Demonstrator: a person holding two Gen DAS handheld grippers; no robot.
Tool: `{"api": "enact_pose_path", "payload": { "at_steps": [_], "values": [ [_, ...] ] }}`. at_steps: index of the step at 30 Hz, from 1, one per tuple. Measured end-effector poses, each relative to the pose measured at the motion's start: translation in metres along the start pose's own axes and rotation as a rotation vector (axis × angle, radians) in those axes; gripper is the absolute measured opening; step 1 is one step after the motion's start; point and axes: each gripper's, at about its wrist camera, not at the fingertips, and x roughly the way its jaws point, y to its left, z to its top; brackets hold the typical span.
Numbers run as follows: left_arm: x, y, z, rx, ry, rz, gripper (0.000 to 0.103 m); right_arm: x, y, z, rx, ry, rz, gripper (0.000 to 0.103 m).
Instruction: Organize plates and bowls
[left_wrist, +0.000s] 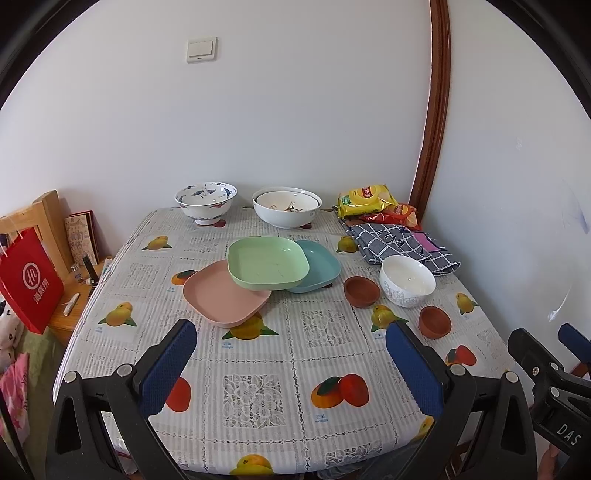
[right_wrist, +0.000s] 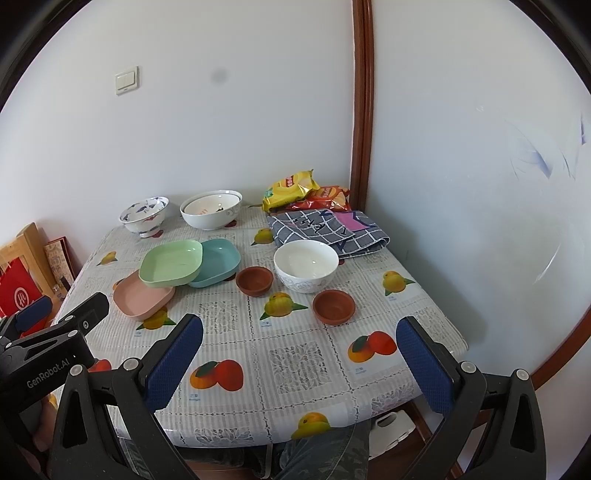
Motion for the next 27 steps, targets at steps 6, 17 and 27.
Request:
{"api": "enact_pose_path", "payload": {
  "at_steps": [6,17,27],
  "values": [
    [0.0,0.0,0.001,-0.001,0.002,0.006,0.103,-0.002,0.001,0.002,0.002,-0.005,0.005,0.103],
    [0.005,0.006,-0.002,-0.018,0.004,0.009,0.103,0.004,0.001,0.0,0.011,0.003,0.018,0.103],
    [0.016,0.008,0.004,-0.013,0.002,0.008,0.103,0.014,0.006,0.004,0.0,0.008,0.01,0.103]
  ]
}}
